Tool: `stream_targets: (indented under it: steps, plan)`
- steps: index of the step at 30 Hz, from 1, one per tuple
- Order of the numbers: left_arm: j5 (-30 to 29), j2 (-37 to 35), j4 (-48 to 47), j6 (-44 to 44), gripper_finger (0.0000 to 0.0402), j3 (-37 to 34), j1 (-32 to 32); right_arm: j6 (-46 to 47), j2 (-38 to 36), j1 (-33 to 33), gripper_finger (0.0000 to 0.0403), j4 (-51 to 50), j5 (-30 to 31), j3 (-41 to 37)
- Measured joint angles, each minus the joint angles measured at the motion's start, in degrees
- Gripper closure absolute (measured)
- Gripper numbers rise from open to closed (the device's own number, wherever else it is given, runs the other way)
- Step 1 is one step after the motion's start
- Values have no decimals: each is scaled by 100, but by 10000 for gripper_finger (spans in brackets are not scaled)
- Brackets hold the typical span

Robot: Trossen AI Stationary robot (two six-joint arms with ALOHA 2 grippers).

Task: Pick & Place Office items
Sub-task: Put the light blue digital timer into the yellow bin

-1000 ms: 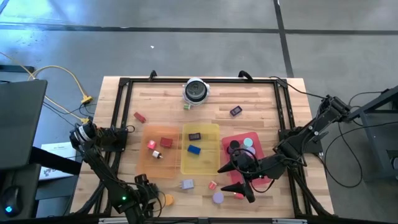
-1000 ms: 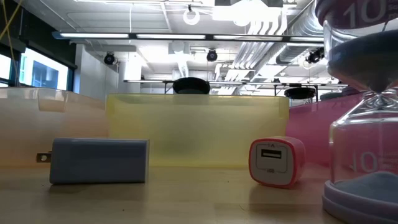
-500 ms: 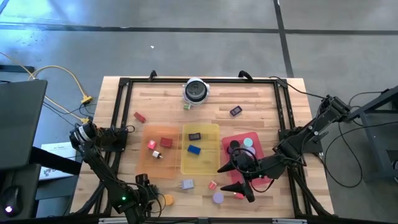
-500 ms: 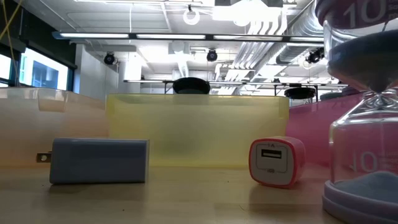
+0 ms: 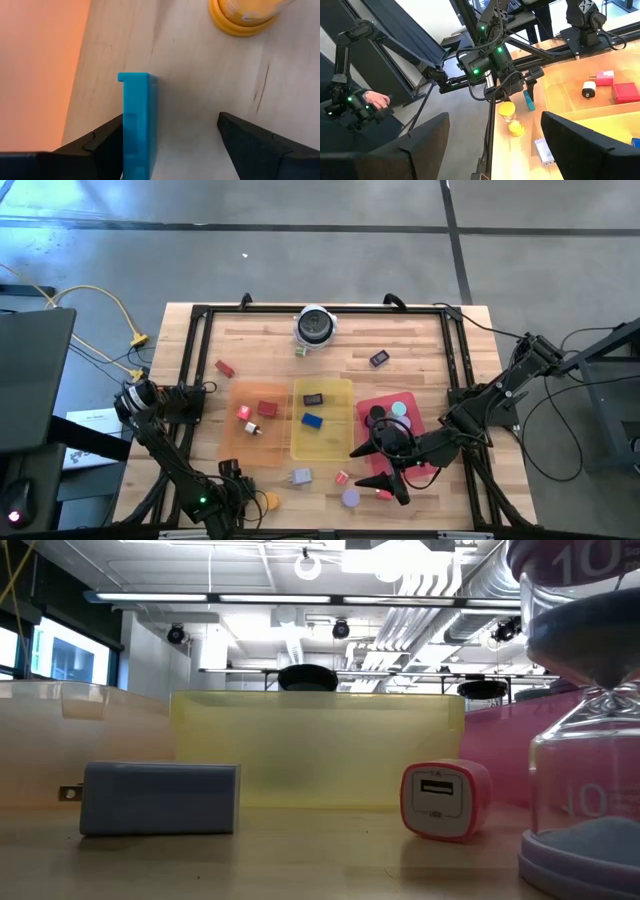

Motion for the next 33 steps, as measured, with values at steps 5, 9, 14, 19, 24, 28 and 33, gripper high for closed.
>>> stream_targets:
  steps: [5, 9, 14, 19, 24, 28, 33]
  plan:
    - [18, 6, 40, -26, 152, 2, 0, -5, 0, 0, 98, -3, -4, 0]
    - [29, 11, 75, -133, 206, 8, -2, -16, 0, 0, 98, -4, -24, 0]
    - [119, 15, 154, -153, 283, 9, 0, -18, 0, 0, 98, -5, -44, 0]
    - [296, 10, 168, -150, 350, 35, 10, -16, 0, 0, 98, -5, -44, 0]
    - [973, -144, 123, -242, 361, 44, 113, -16, 0, 0, 98, -5, -46, 0]
    - [1569, -412, 38, -258, 352, 31, 246, -3, 0, 0, 98, -5, -46, 0]
    - [1845, -950, -106, -177, 355, 33, 396, 0, 0, 1, 98, 35, -46, 0]
